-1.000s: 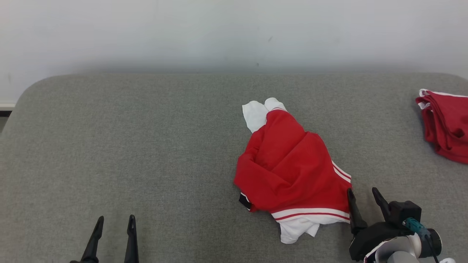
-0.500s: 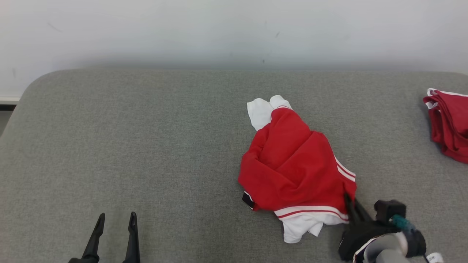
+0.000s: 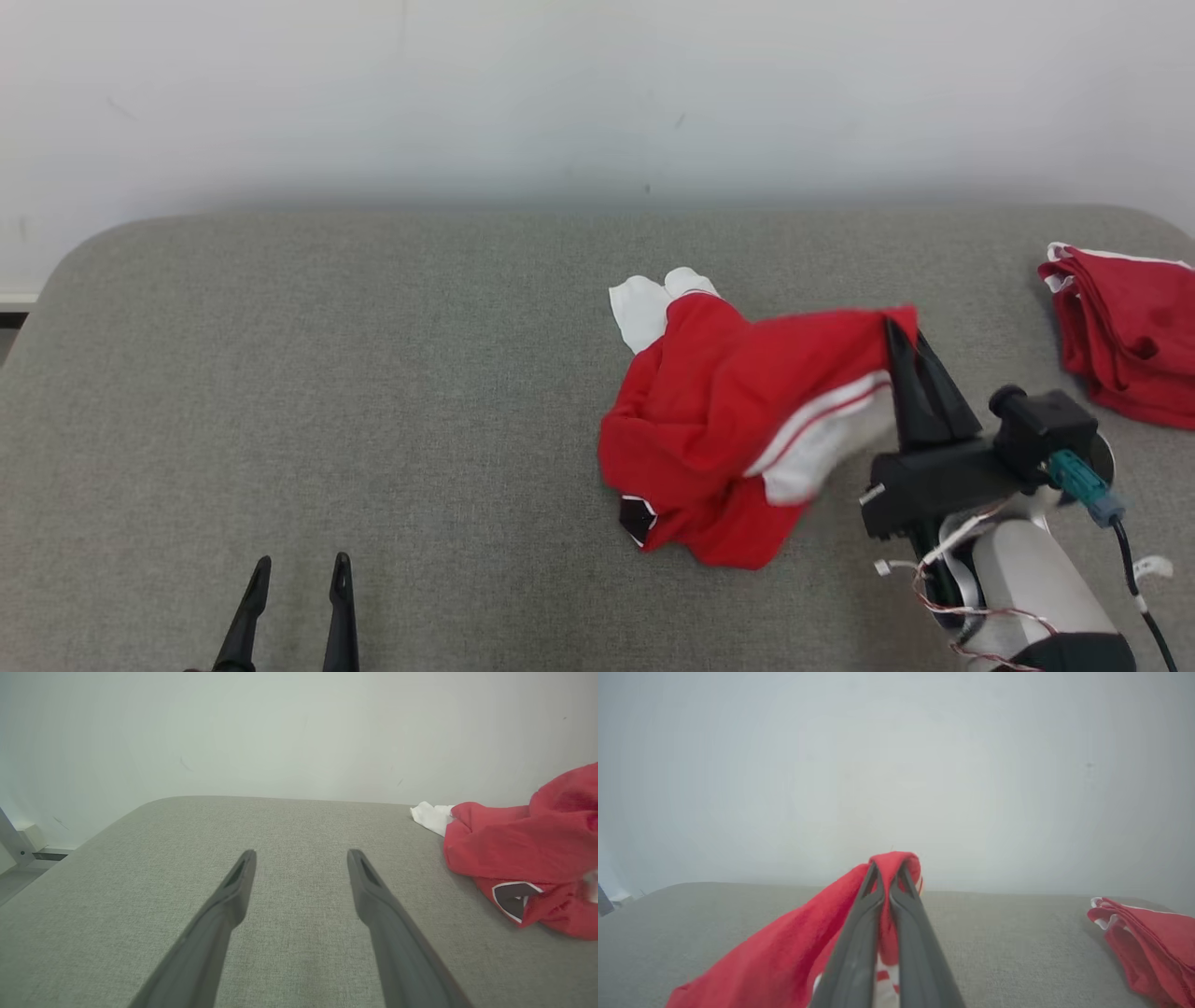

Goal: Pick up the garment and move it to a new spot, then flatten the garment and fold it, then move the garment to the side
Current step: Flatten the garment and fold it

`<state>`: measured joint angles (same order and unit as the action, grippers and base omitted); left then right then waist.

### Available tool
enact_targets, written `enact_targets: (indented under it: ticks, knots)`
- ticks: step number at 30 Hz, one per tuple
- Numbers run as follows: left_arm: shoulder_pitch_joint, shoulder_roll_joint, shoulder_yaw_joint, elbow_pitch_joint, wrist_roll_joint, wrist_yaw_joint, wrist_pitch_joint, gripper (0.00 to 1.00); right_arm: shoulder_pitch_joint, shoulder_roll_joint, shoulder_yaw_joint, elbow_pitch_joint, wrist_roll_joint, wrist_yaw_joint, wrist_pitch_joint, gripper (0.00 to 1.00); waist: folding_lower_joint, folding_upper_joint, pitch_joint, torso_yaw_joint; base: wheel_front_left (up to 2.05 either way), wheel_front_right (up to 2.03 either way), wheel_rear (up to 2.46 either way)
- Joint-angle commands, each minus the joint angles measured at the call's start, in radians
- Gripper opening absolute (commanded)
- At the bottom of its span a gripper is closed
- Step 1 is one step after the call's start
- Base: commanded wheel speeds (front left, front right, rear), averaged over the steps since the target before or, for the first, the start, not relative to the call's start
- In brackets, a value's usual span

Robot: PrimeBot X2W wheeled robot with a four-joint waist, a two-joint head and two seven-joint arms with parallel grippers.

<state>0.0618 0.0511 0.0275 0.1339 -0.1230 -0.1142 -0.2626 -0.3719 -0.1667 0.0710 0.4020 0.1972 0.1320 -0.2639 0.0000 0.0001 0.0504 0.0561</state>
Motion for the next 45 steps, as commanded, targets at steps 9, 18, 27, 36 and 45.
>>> enact_targets:
  ticks: [9, 18, 27, 36, 45]
  knots:
    - [0.022, -0.001, -0.003, 0.005, -0.013, 0.000, -0.003, 1.00, -0.140, 0.029, 0.155, -0.108, 0.027, -0.002, 0.000, 0.00, 0.0000, -0.0001, -0.042, -0.003, 0.00, 0.00, 0.00]
    - [0.033, -0.001, -0.019, 0.012, -0.022, 0.000, -0.003, 1.00, -0.372, 0.077, 0.263, -0.108, 0.059, -0.002, 0.000, 0.00, 0.0000, -0.0001, -0.062, 0.018, 0.00, 0.00, 0.00]
    - [0.047, -0.001, -0.011, 0.010, -0.021, -0.001, -0.003, 1.00, -0.485, 0.093, 0.229, -0.144, 0.090, -0.002, 0.000, 0.00, 0.0000, -0.0001, -0.077, 0.033, 0.00, 0.00, 0.00]
    - [0.053, -0.001, -0.010, 0.003, -0.027, 0.002, -0.003, 1.00, -0.338, 0.035, 0.169, -0.090, 0.081, -0.002, 0.000, 0.00, 0.0000, -0.0001, -0.069, 0.019, 0.00, 0.00, 0.00]
    - [0.024, -0.001, -0.050, 0.012, -0.042, 0.007, -0.003, 1.00, -0.139, -0.068, 0.072, 0.112, 0.039, -0.002, 0.000, 0.00, 0.0000, -0.0001, -0.045, 0.010, 0.00, 0.00, 0.00]
